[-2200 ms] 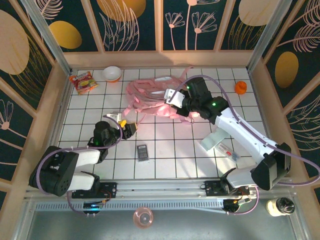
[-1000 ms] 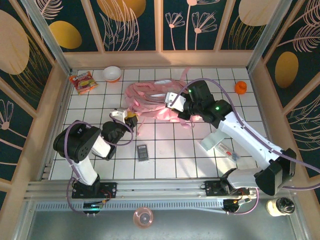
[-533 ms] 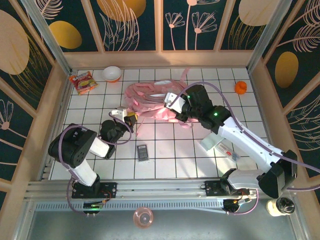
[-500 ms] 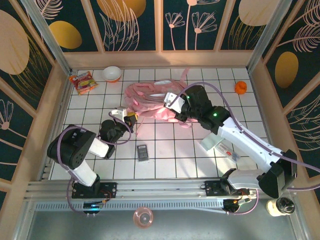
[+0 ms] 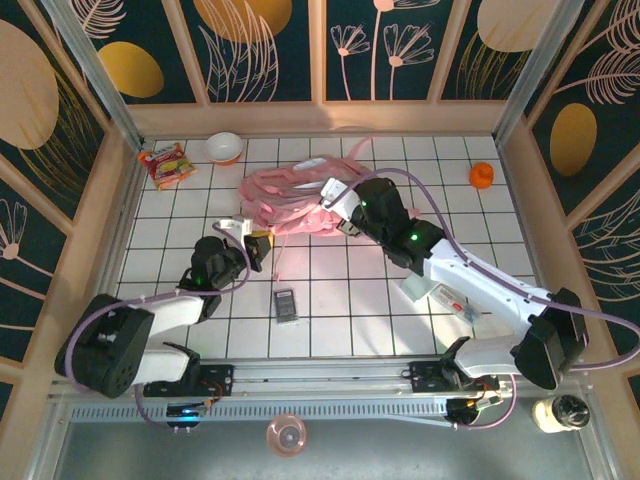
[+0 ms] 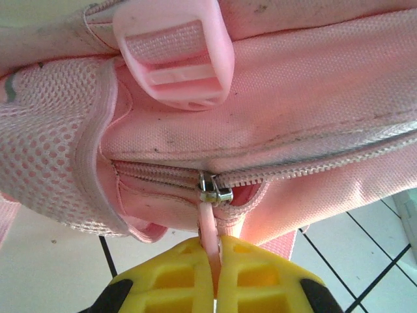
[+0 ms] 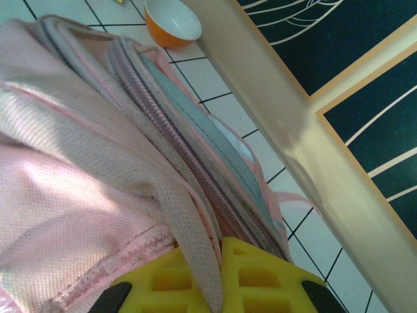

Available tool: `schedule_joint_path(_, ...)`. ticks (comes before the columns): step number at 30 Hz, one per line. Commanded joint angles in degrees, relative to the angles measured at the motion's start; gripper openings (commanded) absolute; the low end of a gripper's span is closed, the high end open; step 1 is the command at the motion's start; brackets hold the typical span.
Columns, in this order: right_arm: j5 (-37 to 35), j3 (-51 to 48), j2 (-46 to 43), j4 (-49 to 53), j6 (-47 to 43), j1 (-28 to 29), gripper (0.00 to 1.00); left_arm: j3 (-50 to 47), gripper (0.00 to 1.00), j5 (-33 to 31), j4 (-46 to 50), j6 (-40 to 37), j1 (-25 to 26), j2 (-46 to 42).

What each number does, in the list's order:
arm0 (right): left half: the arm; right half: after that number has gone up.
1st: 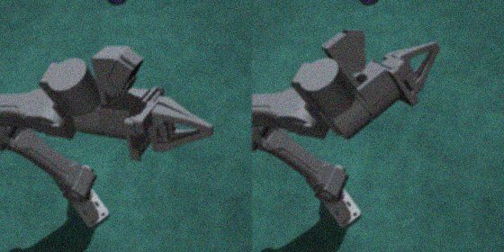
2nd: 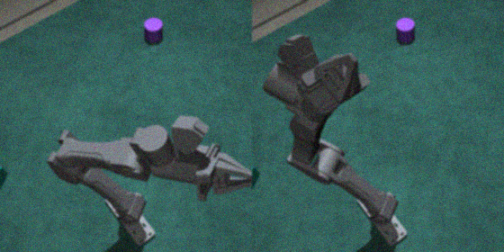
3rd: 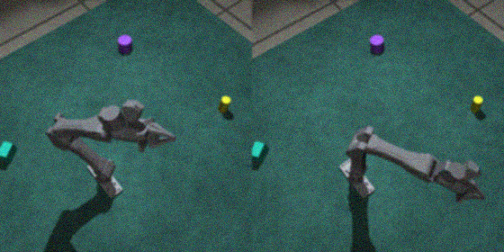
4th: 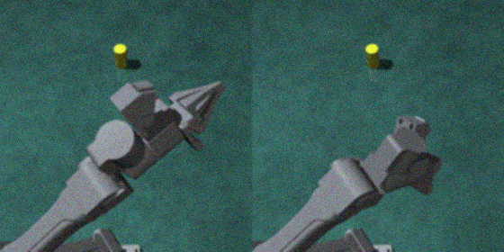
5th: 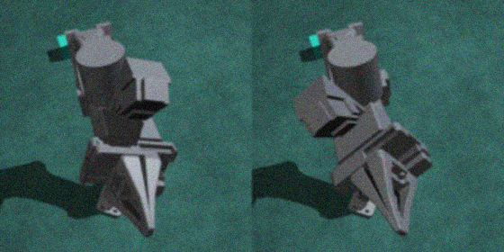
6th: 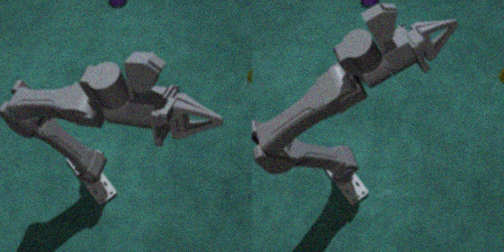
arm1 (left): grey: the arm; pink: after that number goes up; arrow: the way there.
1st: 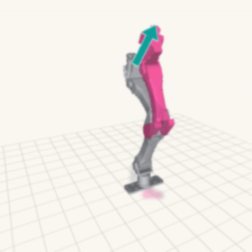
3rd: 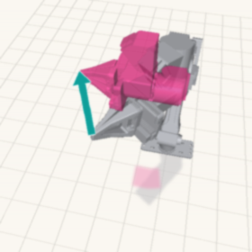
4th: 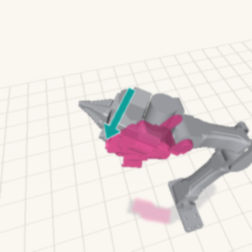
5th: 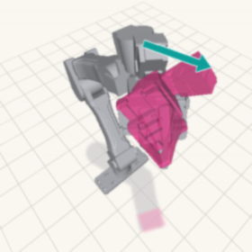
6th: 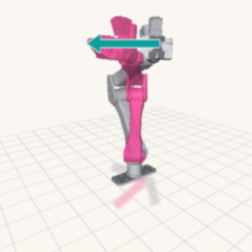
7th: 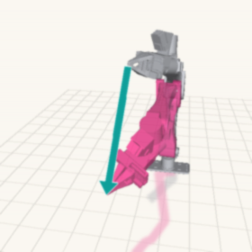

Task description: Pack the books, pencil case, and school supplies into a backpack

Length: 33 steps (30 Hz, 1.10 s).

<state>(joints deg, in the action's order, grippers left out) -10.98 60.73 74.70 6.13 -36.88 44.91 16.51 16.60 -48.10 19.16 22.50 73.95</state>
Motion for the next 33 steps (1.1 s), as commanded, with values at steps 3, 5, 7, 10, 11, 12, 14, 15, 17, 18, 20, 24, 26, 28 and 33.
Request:
schedule_joint_path(3, 3.29, -1.83, -0.45, -6.35, 0.24, -0.42, 0.0, 0.51, 0.0, 2.08, 5.4, -1.72, 1.58, -8.81)
schedule_joint_path(5, 9.01, -3.31, -2.52, -5.75, -1.73, -0.67, 0.0, -0.65, 0.03, 3.51, 4.42, -2.13, 1.59, -8.94)
schedule_joint_path(7, 14.93, -4.21, -4.91, -3.9, -4.09, -1.45, 0.0, -1.49, 0.08, 5.63, 3.28, -1.47, 1.58, -7.96)
schedule_joint_path(10, 23.37, -4.49, -8.1, 0.98, -9.28, -3.34, 0.0, -2.68, 0.13, 11.26, -0.12, -0.33, 1.58, -6.15)
schedule_joint_path(11, 25.96, -4.43, -9.0, 2.36, -10.45, -4.47, 0.0, -3.24, 0.15, 13.78, -2.25, 0.15, 1.58, -5.6)
schedule_joint_path(12, 28.54, -4.32, -9.75, 3.54, -11.69, -5.7, 0.0, -3.7, 0.18, 15.78, -4.25, 0.78, 1.57, -5.04)
schedule_joint_path(14, 32.85, -3.98, -10.93, 5.84, -14.16, -8.15, 0.0, -3.96, 0.26, 18.72, -6.15, 1.05, 1.58, -4.21)
schedule_joint_path(15, 34.53, -3.74, -11.32, 6.48, -14.78, -9.5, 0.0, -3.94, 0.3, 19.53, -6.34, 1.14, 1.56, -3.96)
schedule_joint_path(17, 37.48, -2.92, -11.87, 8.04, -16.11, -12.42, 0.0, -4.32, 0.42, 20.6, -7.57, 1.71, 1.54, -3.58)
schedule_joint_path(18, 38.27, -2.58, -11.92, 8.53, -16.69, -13.2, 0.0, -4.98, 0.46, 20.82, -9.04, 2.44, 1.56, -3.48)
schedule_joint_path(20, 39.89, -1.52, -11.93, 10.41, -18.26, -15.39, 0.0, -6.98, 0.54, 20.27, -12.98, 4.78, 1.58, -3.4)
schedule_joint_path(24, 43.51, 0.26, -11.37, 13.37, -20.13, -18.03, 0.0, -10.48, 0.64, 21.46, -23.08, 11.84, 1.58, -1.38)
schedule_joint_path(26, 45.26, 0.79, -11.27, 13.77, -20.2, -18.97, 0.0, -10.68, 0.69, 23.97, -25.96, 14.61, 1.52, 1.02)
schedule_joint_path(28, 45.56, 1.25, -11.1, 14.15, -20.17, -19.29, 0.0, -10.46, 0.71, 25.25, -27.55, 17.36, 1.58, 3.17)
schedule_joint_path(33, 45.33, 2.02, -10.8, 15.14, -20.22, -19.4, 0.0, -10.54, 0.74, 28.22, -31.97, 20.37, 1.57, 7.97)
